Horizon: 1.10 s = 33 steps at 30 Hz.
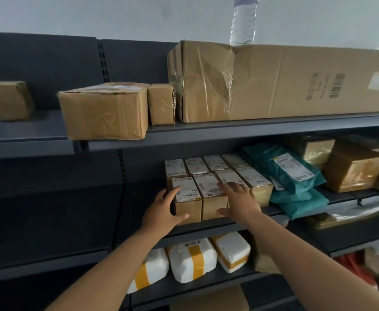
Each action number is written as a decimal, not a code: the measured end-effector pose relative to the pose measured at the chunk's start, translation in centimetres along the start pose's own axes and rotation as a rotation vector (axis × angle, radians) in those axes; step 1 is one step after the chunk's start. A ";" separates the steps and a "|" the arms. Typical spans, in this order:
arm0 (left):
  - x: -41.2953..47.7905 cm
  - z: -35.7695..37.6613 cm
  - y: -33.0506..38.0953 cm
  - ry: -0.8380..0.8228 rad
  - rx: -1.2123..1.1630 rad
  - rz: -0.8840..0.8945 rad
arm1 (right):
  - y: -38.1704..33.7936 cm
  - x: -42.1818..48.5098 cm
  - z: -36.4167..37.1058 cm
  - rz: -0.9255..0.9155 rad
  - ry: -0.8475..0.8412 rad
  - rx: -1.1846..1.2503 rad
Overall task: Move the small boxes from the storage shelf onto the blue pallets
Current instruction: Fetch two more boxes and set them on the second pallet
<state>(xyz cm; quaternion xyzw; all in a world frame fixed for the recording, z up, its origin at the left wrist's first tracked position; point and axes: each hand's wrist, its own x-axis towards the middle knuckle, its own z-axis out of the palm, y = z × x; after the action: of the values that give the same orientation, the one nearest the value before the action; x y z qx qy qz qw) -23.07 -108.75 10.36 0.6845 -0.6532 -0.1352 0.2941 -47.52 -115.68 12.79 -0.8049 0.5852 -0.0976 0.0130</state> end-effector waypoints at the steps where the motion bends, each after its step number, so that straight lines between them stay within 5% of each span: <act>1: 0.5 0.6 -0.1 -0.002 -0.012 0.005 | 0.2 0.3 0.5 -0.011 0.003 -0.031; 17: -0.1 1.2 -2.8 0.083 -0.079 -0.041 | -3.4 0.2 2.6 -0.147 0.124 -0.097; 25: -3.3 -2.6 -6.6 0.164 -0.136 -0.077 | -9.5 0.1 3.5 -0.152 -0.052 0.186; 33: -8.1 -9.7 -12.4 0.307 -0.087 -0.216 | -19.2 0.7 4.7 -0.380 -0.008 0.386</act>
<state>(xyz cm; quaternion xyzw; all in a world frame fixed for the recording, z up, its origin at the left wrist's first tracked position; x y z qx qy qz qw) -8.35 -99.01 9.27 0.7498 -0.5170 -0.0883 0.4034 -28.51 -110.74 10.84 -0.8833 0.3941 -0.2048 0.1499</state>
